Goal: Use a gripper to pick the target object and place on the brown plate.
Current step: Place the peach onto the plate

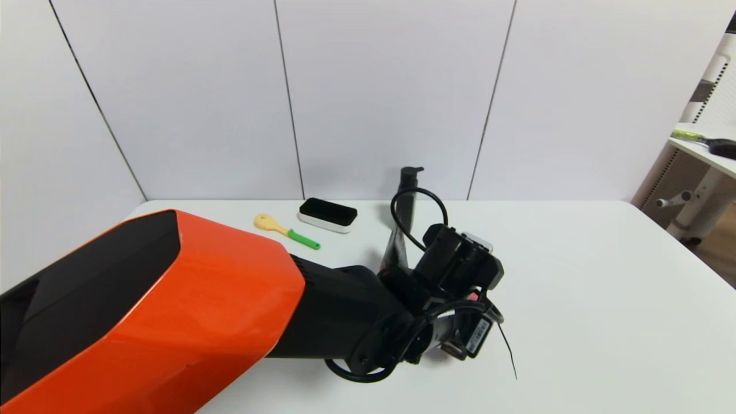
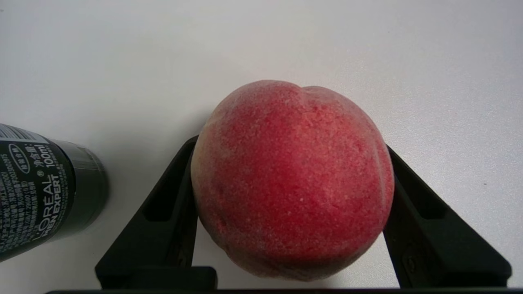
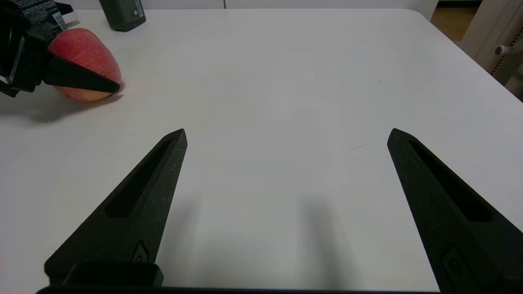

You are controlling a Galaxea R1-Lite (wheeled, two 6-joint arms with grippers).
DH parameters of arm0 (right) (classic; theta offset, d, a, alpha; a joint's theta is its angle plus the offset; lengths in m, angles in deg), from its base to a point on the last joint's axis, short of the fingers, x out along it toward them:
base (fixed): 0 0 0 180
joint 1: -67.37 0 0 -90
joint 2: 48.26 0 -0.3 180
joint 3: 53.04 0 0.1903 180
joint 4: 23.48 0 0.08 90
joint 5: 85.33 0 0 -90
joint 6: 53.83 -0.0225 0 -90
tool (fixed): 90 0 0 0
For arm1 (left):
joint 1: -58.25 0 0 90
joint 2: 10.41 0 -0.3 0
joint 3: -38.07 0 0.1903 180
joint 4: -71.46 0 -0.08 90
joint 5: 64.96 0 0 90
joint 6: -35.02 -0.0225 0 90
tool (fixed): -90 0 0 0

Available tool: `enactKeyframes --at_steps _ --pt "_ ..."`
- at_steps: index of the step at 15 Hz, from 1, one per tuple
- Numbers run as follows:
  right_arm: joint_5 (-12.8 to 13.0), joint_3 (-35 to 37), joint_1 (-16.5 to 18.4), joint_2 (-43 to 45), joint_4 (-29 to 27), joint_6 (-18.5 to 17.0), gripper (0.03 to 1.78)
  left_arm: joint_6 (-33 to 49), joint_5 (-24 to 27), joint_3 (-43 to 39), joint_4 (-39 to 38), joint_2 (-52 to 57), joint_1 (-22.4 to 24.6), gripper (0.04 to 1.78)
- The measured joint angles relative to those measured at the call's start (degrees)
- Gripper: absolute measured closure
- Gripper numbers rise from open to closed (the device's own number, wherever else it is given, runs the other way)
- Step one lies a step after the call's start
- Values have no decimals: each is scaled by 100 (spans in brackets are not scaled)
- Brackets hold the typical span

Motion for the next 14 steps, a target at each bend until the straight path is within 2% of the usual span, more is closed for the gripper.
enactKeyframes --at_steps 6,10,14 --pt "0 0 -4 0 2 0 12 -122 4 5 -490 108 -6 61" --pt "-5 0 0 0 2 0 12 -456 9 21 -485 786 35 61" --pt "-2 0 0 0 2 0 12 -1014 -40 29 140 2052 575 61"
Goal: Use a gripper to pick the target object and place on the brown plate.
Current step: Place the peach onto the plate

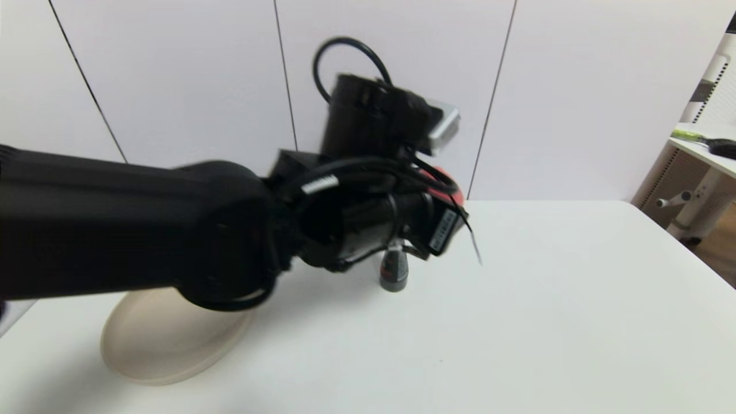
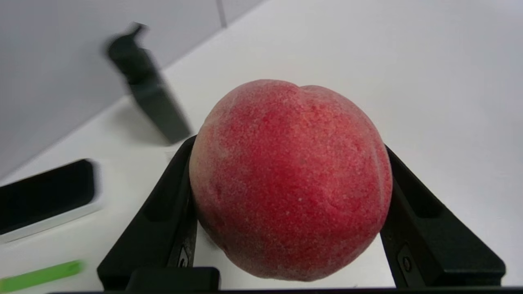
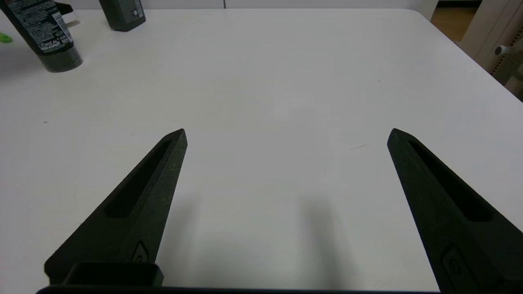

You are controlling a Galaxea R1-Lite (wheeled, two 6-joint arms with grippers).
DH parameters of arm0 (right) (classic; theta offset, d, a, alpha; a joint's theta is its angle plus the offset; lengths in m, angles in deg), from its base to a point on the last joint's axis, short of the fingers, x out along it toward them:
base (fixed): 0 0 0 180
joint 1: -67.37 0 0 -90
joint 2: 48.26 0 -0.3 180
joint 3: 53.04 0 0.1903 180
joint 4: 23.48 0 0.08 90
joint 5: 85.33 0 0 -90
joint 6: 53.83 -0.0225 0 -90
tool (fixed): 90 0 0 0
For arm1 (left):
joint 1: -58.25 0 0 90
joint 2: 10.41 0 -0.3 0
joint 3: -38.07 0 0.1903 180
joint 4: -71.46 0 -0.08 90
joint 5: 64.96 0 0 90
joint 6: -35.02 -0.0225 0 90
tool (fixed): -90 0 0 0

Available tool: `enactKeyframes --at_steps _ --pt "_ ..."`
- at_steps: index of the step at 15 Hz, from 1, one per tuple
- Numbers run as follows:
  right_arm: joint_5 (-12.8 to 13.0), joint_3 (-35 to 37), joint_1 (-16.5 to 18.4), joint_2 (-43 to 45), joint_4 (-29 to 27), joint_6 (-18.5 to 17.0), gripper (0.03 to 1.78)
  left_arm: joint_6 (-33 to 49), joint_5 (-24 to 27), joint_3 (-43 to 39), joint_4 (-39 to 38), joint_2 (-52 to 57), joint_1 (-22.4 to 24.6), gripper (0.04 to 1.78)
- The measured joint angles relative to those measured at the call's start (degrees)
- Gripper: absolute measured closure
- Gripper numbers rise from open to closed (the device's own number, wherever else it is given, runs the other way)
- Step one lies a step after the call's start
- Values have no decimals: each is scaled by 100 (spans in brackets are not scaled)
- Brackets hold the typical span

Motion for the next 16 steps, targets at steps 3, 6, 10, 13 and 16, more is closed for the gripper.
enactKeyframes --at_steps 3,6,10,13,16 --pt "0 0 0 0 0 -2 12 -460 -41 -101 788 1150 1080 61" --pt "0 0 -4 0 -5 0 12 -862 -34 -424 1399 2161 2516 62" --pt "0 0 2 0 0 0 12 -851 -20 -1518 1601 3111 3814 62" --pt "0 0 0 0 -2 -2 12 -549 33 -2571 1467 3429 4066 62" --pt "2 0 0 0 -2 0 12 -444 46 -3735 790 3504 4107 62"
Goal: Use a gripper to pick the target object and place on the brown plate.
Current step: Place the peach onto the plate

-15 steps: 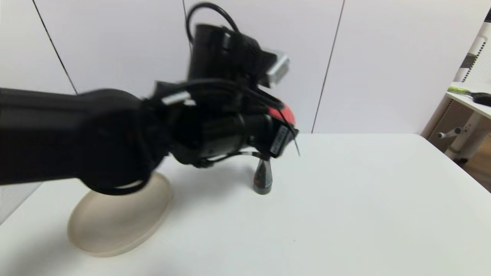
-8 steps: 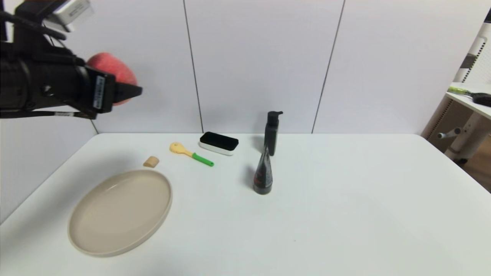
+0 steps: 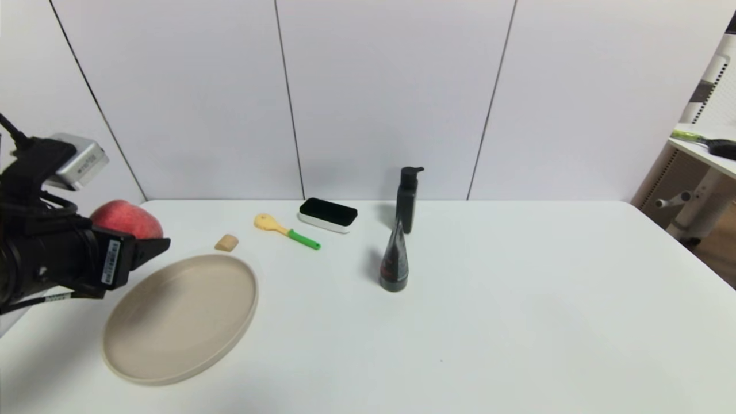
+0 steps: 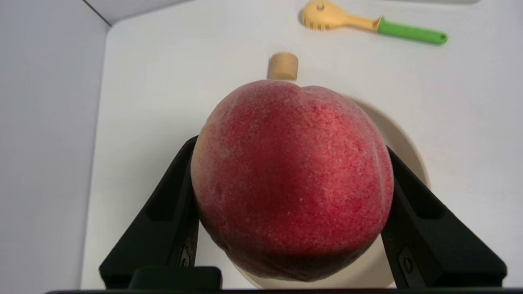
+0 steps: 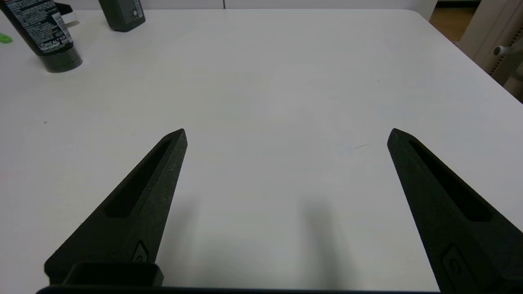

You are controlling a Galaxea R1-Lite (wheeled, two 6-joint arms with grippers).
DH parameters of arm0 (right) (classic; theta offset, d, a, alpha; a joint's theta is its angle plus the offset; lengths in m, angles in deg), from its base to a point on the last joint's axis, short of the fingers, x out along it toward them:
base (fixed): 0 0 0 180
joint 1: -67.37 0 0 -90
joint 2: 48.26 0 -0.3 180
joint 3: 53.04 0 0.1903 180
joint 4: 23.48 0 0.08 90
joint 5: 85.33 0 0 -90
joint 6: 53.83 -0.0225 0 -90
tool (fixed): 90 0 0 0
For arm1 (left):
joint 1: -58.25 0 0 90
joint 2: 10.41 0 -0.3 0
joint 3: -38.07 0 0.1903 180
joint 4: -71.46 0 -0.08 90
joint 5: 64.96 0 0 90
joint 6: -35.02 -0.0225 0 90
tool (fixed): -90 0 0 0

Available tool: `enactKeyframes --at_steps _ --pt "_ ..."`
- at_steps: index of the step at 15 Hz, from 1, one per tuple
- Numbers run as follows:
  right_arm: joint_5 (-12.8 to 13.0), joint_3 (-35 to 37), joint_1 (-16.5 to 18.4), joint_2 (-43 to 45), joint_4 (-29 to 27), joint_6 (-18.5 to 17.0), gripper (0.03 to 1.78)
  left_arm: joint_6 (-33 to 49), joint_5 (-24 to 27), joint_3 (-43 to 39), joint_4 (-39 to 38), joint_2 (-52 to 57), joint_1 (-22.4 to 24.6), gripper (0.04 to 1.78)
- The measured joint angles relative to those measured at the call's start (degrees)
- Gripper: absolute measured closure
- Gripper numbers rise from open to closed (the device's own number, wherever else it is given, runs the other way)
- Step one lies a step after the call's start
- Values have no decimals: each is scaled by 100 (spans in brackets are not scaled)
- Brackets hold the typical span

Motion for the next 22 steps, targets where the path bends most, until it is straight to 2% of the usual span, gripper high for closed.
enactKeyframes --at_steps 4,6,13,21,22 --pt "0 0 0 0 0 -2 12 130 11 -1339 -1793 -406 9 62" --pt "-2 0 -1 0 0 -2 12 138 16 -1738 -2358 -627 11 62" --pt "-2 0 -1 0 2 0 12 138 278 -2099 -2426 -984 -5 62" --pt "-2 0 -4 0 2 -2 12 85 317 -1684 -2404 -952 -6 62" --pt "-2 0 -4 0 2 0 12 105 319 -1703 -2397 -959 -6 57"
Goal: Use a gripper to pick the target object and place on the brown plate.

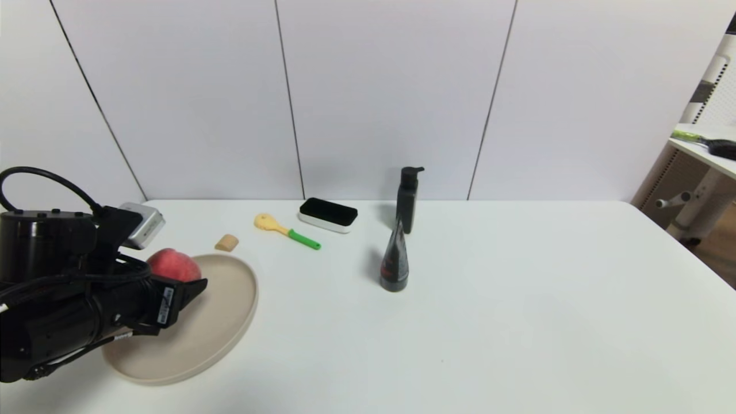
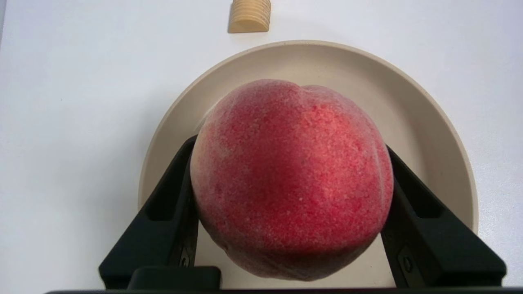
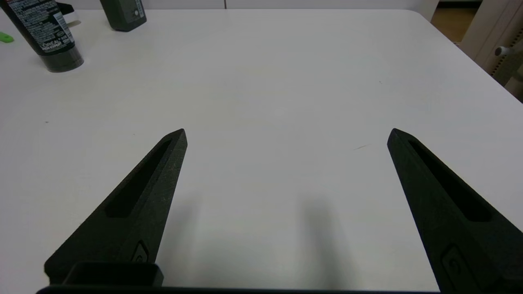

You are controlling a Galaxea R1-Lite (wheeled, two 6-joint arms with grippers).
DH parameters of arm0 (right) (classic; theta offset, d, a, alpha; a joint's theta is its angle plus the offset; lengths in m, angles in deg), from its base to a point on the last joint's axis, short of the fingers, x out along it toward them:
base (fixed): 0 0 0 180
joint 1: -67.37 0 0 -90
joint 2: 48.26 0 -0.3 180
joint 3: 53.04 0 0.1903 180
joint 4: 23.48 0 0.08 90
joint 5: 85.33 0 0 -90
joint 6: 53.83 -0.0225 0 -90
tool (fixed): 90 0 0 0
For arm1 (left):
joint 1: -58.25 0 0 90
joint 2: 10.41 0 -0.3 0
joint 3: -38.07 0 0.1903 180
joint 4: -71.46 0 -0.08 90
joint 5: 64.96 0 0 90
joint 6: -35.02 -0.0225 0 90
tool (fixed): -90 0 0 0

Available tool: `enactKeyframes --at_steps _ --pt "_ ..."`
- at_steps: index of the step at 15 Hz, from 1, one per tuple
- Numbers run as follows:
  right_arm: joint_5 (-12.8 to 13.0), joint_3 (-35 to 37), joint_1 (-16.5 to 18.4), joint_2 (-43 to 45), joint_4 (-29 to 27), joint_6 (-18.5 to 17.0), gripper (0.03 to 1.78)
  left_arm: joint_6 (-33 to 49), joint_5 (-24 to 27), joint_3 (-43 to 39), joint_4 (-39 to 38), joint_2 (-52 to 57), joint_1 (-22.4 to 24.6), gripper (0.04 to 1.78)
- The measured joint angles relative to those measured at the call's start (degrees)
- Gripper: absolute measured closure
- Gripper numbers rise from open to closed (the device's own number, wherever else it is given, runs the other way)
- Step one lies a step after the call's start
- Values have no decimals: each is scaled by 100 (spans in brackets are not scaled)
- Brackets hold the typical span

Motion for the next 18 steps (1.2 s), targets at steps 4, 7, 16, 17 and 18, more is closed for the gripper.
enactKeyframes --at_steps 4,7,16,17,18 --pt "0 0 4 0 -2 2 12 33 127 -80 2 -52 6 38" --pt "0 0 4 0 0 0 12 4 129 -63 -24 -130 4 30" --pt "0 0 4 0 -2 0 12 -250 234 877 957 1875 325 17" --pt "-2 0 4 0 -2 0 12 -251 240 785 1318 2339 404 16" --pt "0 0 4 0 0 0 12 -254 246 631 1607 2751 455 16"
